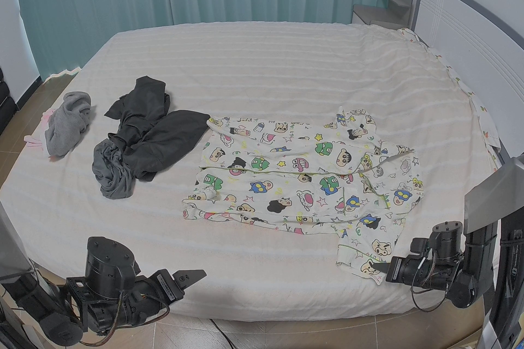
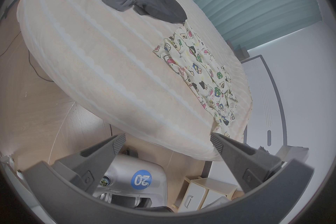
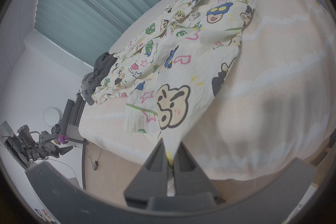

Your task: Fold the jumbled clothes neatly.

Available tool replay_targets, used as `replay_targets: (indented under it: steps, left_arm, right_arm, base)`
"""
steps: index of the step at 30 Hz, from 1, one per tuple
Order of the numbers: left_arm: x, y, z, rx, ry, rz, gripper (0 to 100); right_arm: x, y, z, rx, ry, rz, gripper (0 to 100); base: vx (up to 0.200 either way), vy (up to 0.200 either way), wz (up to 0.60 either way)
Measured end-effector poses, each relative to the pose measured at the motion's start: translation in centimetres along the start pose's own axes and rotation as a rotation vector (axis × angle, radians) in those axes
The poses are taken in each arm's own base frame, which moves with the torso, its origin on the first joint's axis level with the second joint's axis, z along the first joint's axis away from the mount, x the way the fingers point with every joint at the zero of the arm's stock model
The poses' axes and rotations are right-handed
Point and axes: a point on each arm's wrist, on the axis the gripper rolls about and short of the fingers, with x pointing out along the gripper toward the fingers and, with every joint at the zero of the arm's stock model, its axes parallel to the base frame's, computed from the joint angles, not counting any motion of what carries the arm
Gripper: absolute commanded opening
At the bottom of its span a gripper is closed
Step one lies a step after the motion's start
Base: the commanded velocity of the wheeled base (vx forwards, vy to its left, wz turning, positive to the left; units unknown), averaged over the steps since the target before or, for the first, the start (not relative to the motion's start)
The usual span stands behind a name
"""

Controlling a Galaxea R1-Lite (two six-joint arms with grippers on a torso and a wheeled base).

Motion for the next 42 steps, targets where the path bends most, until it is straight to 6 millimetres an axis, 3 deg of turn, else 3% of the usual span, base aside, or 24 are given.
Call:
replay_targets:
  steps: [11, 42]
  left_arm:
    - [0.1, 0.2, 0.6, -0.021, -0.023, 0.011, 100]
    - [2.3, 1.2, 2.3, -0.073, -0.126, 0.029, 100]
  right_arm:
    - [-3.4, -1.5, 0.6, 0.024, -0.001, 0.016, 0]
    - [-7.7, -3.0, 1.4, 0.122, 0.031, -0.036, 0]
  base:
    - [0.0, 0.0, 0.0]
    - [0.0, 0.0, 0.0]
